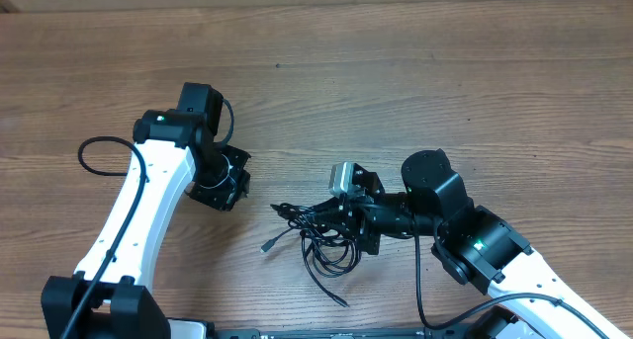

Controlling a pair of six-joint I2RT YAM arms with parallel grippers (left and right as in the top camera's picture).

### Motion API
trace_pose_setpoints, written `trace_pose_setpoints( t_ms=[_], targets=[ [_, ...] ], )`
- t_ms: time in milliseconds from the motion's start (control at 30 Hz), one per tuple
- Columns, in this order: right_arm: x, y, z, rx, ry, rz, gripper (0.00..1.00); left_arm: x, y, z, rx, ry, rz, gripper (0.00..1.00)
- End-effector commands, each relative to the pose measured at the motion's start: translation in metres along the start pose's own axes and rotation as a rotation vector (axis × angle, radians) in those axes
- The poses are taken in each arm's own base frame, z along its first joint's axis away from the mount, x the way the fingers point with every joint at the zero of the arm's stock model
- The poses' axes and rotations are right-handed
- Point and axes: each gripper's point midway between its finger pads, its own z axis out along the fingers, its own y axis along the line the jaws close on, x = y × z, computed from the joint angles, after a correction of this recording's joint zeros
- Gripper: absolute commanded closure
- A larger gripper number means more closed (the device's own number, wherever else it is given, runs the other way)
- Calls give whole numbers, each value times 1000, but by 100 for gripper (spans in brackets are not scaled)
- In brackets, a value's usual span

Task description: Untangle cables

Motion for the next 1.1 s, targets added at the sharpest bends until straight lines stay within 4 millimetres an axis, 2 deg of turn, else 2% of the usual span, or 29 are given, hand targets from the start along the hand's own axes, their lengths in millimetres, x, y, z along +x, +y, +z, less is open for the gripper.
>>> trace_pose_setpoints(
  t_ms=[0, 100, 133, 167, 200, 233, 400, 567, 700, 800, 867, 900, 1067],
  targets=[
    [-15, 5, -6, -14, -38, -22, 96, 25, -10, -1, 48, 156, 132, 83],
    [-18, 5, -6, -12, -47, -34, 96, 33, -5, -3, 40, 200, 169, 69],
    [-18, 3, -6, -5, -48, -40, 96, 35, -2, -3, 29, 211, 165, 60],
    [-19, 1, -6, 10, -49, -46, 96, 38, 0, -3, 21, 227, 159, 46],
    [-19, -4, -6, 37, -48, -48, 96, 41, 3, -4, 13, 245, 153, 36],
    [-20, -9, -7, 64, -49, -52, 96, 44, 5, -5, 9, 261, 148, 32],
    [-29, -15, -8, 103, -81, -81, 96, 64, 6, -12, 25, 377, 141, 33],
    [-30, -16, -8, 104, -85, -85, 96, 79, 0, -19, 72, 472, 157, 46],
    [-30, -16, -7, 103, -84, -83, 96, 83, -2, -21, 83, 494, 155, 52],
    [-30, -16, -7, 103, -84, -83, 96, 83, -1, -21, 82, 494, 156, 62],
    [-30, -15, -7, 99, -84, -82, 96, 83, -1, -20, 78, 490, 160, 87],
    [-30, -15, -7, 100, -84, -82, 96, 84, -1, -20, 77, 489, 162, 96],
    [-30, -15, -7, 100, -84, -82, 96, 83, -1, -20, 76, 487, 162, 96]
  ],
)
